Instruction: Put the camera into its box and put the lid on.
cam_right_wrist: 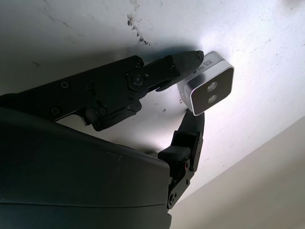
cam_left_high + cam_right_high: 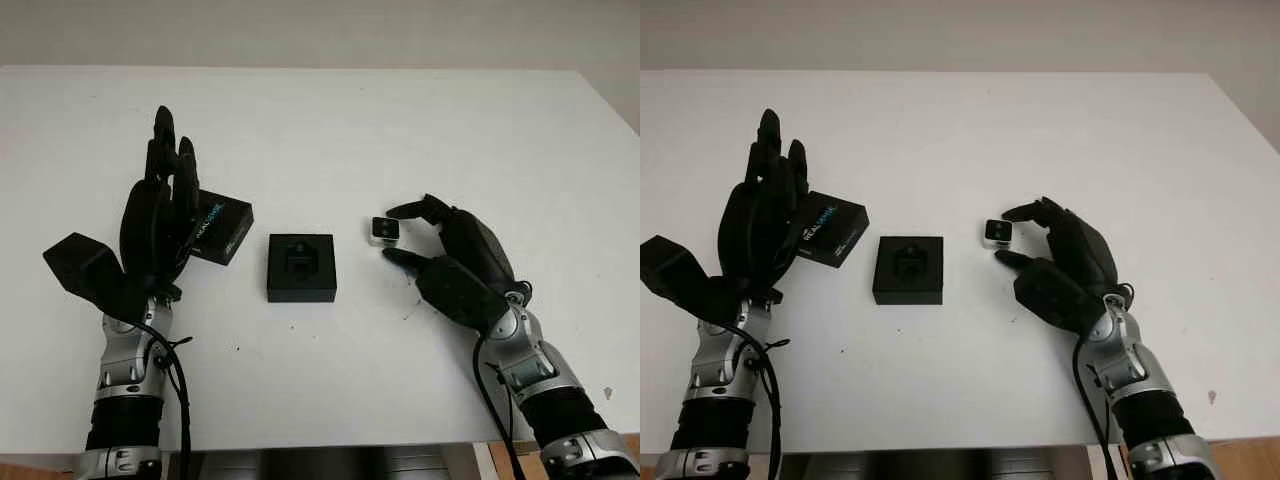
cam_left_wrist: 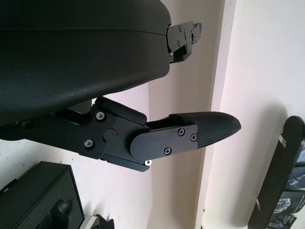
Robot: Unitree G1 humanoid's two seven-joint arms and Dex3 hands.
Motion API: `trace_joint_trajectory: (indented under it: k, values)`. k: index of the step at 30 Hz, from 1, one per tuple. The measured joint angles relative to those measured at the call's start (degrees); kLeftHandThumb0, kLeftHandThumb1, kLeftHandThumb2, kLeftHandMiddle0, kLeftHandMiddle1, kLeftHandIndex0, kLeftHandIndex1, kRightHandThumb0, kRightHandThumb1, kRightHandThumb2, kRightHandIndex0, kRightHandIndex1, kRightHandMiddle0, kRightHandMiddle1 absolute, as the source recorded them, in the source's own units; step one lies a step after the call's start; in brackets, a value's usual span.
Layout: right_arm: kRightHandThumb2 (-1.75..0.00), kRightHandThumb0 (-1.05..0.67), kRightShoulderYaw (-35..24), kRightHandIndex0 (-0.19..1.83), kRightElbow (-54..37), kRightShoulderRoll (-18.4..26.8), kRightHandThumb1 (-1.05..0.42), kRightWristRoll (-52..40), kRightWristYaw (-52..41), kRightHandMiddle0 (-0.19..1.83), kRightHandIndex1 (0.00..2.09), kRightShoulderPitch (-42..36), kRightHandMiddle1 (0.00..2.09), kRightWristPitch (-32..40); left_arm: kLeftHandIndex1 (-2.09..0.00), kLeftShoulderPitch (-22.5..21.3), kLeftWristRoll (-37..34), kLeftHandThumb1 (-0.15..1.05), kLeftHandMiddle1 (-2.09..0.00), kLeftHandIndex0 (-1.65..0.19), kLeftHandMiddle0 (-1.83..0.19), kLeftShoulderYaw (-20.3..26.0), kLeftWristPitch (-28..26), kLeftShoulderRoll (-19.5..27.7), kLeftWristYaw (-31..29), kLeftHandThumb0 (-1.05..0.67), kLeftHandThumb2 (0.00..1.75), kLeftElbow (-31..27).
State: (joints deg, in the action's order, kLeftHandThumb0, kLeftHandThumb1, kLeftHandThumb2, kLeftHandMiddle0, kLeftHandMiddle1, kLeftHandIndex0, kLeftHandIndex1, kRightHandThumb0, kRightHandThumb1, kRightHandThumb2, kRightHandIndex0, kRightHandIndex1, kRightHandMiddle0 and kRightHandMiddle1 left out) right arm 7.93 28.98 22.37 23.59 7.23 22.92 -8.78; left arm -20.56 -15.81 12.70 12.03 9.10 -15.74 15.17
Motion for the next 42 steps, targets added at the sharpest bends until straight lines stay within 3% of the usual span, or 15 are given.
trace_joint_trajectory:
  k: [19, 30, 42]
  values:
    - [-0.06, -0.47, -0.3, 0.25, 4.7, 0.2, -0.94, -1.1, -0.8, 0.46, 0.15, 1.2, 0.97, -6.2, 0.0, 0.0, 0.1, 1.05, 0.0, 0.19, 0.19, -0.1, -0.2, 0.0, 0.8, -0.7, 0.56, 0.0]
    - [-0.05, -0.43, -0.3, 0.3, 7.7, 0.4, -1.0, -2.5, -3.5, 0.45, 0.1, 2.0, 1.29, -12.4, 0.0, 0.0, 0.1, 1.05, 0.0, 0.19, 0.19, -0.1, -0.2, 0.0, 0.6, -0.69, 0.58, 0.0]
    - [-0.05, -0.42, -0.4, 0.34, 8.7, 0.5, -0.99, -2.8, -4.3, 0.42, 0.1, 2.4, 1.36, -14.2, 0.0, 0.0, 0.5, 1.05, 0.0, 0.19, 0.19, -0.2, -0.2, 0.0, 0.6, -0.7, 0.58, 0.0]
